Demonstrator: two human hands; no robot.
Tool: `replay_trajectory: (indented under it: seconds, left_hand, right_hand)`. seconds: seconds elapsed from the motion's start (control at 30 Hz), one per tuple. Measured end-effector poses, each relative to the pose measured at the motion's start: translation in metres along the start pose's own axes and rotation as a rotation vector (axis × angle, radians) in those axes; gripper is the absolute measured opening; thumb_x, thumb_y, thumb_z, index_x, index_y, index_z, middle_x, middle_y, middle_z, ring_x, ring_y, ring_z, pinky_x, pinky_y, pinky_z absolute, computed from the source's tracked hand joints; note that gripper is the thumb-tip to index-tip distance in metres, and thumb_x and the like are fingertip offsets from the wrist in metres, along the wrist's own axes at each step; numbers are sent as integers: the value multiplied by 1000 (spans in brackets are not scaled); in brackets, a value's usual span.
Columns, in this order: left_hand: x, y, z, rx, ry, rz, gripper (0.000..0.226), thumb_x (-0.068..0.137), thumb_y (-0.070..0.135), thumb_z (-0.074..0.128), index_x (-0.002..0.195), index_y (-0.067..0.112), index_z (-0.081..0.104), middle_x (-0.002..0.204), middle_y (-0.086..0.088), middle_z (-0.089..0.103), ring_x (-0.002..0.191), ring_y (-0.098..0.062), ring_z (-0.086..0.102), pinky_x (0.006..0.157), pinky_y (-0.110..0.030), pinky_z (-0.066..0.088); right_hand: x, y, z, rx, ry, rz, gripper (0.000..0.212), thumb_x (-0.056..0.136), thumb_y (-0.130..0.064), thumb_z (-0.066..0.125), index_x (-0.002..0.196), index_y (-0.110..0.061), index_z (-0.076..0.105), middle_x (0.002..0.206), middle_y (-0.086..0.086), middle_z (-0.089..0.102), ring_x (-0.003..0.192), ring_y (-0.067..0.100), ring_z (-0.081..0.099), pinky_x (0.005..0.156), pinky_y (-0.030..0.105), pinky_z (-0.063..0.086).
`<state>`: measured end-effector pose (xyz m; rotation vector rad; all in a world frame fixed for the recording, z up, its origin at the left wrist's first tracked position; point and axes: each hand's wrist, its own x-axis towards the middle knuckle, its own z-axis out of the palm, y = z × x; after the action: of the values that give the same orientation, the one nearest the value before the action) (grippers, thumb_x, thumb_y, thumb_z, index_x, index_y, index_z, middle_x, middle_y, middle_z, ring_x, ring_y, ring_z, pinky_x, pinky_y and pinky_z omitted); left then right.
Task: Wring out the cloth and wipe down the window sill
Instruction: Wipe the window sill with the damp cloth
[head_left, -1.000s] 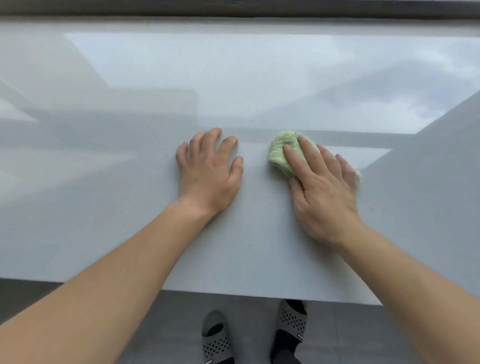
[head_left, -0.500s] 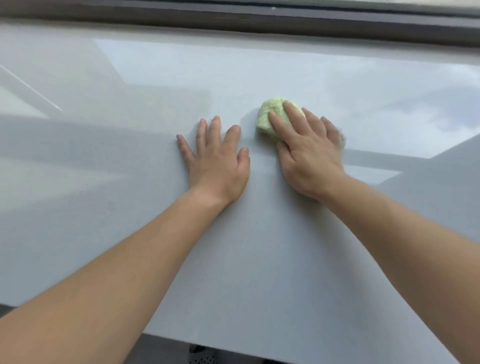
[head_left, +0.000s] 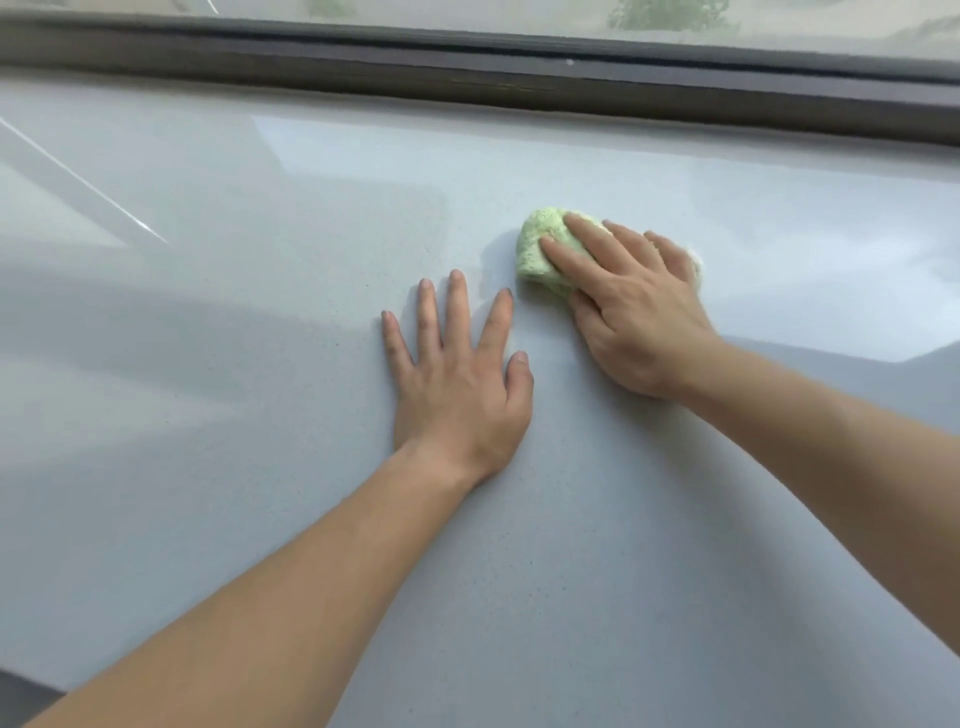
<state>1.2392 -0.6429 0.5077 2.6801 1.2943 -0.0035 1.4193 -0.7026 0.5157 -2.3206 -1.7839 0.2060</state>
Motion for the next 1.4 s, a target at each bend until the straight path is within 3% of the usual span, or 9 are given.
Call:
replay_trajectory:
  seconds: [0.23,0.4,0.6,0.77,0.83,0.93,1.13,1.3,1.4]
  left_hand:
    - [0,1,0,9,-2,-7,62,93,48,18,153,34,10,164,-7,-5,149,-27,-14,115,-60,-6]
    - [1,1,-2,20,-13,-11,63,92,49,17,153,35,8,164,-6,-6,149,-27,-15,115,-59,-7]
    - [1,2,-2,32,-24,-19,63,92,49,17,153,35,9,164,-6,-6,149,-27,-15,115,-60,-8]
    - [0,3,-2,35,-25,-26,63,91,50,16,152,36,7,164,-6,-6,149,-27,-14,115,-60,-7]
    - [1,2,-1,37,-25,-25,64,91,50,16,152,36,8,164,-5,-5,149,-26,-13,115,-60,-7]
    - [0,1,-1,27,-21,-24,64,90,50,15,152,37,9,164,-5,-5,149,-26,-13,115,-59,-7]
    - [1,-2,0,2,-24,-9,63,91,52,14,152,38,9,164,-3,-5,149,-25,-14,115,-59,-9]
    - [0,-4,0,-82,-11,29,57,92,55,17,147,40,22,164,-4,-1,149,-24,-12,114,-59,-12]
    - [-2,-5,-1,-182,37,69,46,91,53,24,132,38,39,160,-5,14,149,-19,0,113,-61,-13]
  right_hand:
    - [110,43,-7,1,65,234,48,97,-43,28,145,-44,27,161,-5,20,144,30,21,117,50,11]
    - [95,58,-12,-13,-15,-32,52,98,-51,25,149,-46,26,162,-9,21,145,25,21,116,47,11]
    - [55,96,-27,8,105,317,47,100,-44,33,147,-43,28,161,-9,21,144,28,23,115,46,12]
    - [15,95,-29,-10,26,126,51,97,-50,26,148,-44,28,161,-10,22,143,26,23,115,46,12]
    - [31,103,-31,19,60,261,48,99,-46,29,147,-43,29,161,-10,23,143,27,23,116,45,11]
    - [29,71,-22,47,124,424,49,97,-37,31,146,-41,28,161,-7,20,145,28,20,118,46,9]
    - [-68,12,-6,29,0,43,48,101,-43,30,149,-45,27,161,-15,20,147,20,19,118,38,6]
    - [-50,37,-16,66,60,457,50,101,-37,30,150,-45,22,163,-12,11,149,20,10,120,39,1]
    - [-97,-14,-2,62,45,341,52,100,-35,34,150,-44,22,164,-12,9,149,20,8,120,40,1]
